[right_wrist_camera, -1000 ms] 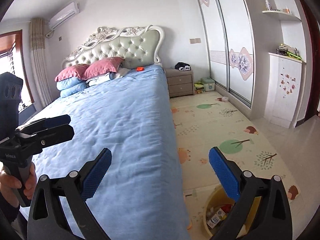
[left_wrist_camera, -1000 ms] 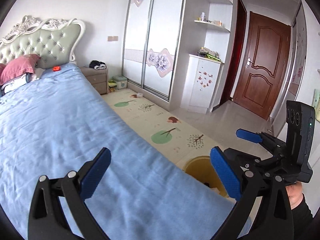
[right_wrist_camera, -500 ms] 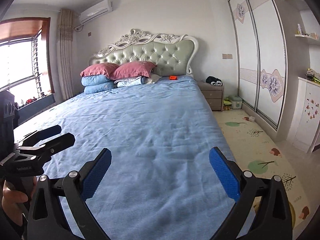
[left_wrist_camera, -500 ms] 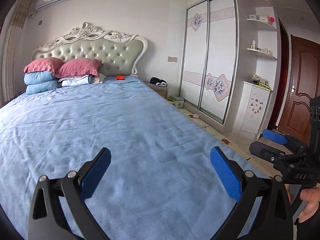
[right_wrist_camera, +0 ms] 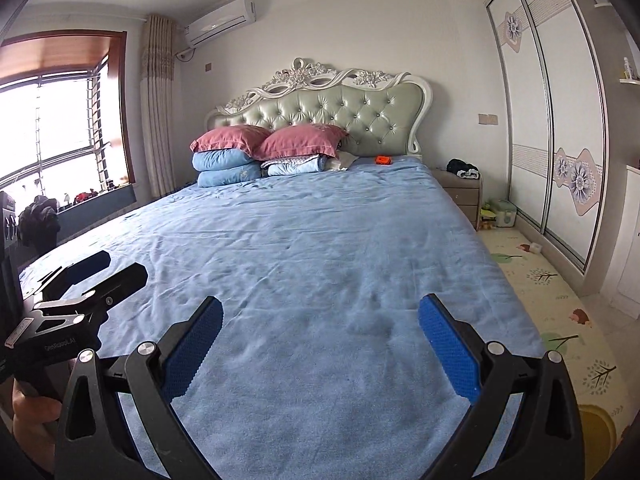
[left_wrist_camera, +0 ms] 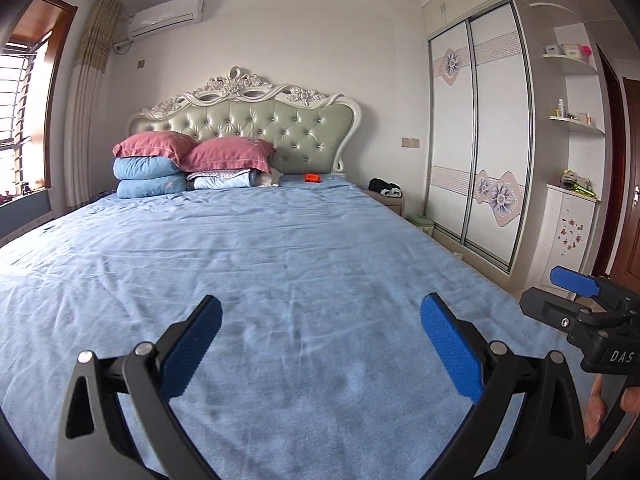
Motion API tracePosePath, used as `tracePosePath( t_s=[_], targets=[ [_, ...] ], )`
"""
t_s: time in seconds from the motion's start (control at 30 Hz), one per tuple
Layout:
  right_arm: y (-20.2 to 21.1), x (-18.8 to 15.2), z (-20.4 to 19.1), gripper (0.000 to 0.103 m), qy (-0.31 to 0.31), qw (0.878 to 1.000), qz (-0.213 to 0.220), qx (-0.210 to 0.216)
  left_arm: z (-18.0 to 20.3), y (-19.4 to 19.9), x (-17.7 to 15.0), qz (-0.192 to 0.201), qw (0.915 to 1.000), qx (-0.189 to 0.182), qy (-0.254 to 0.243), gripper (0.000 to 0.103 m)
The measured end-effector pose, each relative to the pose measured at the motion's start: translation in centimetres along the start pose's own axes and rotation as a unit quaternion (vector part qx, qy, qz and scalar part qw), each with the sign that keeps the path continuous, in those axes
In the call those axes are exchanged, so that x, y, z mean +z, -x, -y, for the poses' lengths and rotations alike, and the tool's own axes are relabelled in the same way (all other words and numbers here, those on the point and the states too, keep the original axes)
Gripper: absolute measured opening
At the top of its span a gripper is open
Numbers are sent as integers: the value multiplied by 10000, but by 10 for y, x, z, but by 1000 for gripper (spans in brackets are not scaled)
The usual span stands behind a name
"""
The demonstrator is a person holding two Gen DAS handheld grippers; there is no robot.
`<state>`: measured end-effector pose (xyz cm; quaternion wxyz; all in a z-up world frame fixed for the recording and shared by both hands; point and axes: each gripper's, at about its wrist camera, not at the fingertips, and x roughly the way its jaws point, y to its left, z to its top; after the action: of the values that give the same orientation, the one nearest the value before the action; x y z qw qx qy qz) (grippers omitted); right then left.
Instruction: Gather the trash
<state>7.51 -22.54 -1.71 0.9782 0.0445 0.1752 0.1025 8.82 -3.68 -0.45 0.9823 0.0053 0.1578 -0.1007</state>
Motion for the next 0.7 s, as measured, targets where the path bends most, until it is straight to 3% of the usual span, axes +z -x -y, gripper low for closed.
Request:
tracePosePath(
  t_s=[0.23, 0.5, 0.7],
  targets=[
    [-10, -1, -9, 95, 16, 9998, -128, 153, -2, 6, 4, 164, 9989, 389, -211, 99],
    [-8, -1, -6, 95, 9, 9998, -128, 158, -6, 5, 7, 138, 9998, 88, 152, 99],
    [-8, 0, -5, 95, 5, 9998, -137, 133, -12, -1, 7, 68, 9991, 215, 368, 99]
  ],
)
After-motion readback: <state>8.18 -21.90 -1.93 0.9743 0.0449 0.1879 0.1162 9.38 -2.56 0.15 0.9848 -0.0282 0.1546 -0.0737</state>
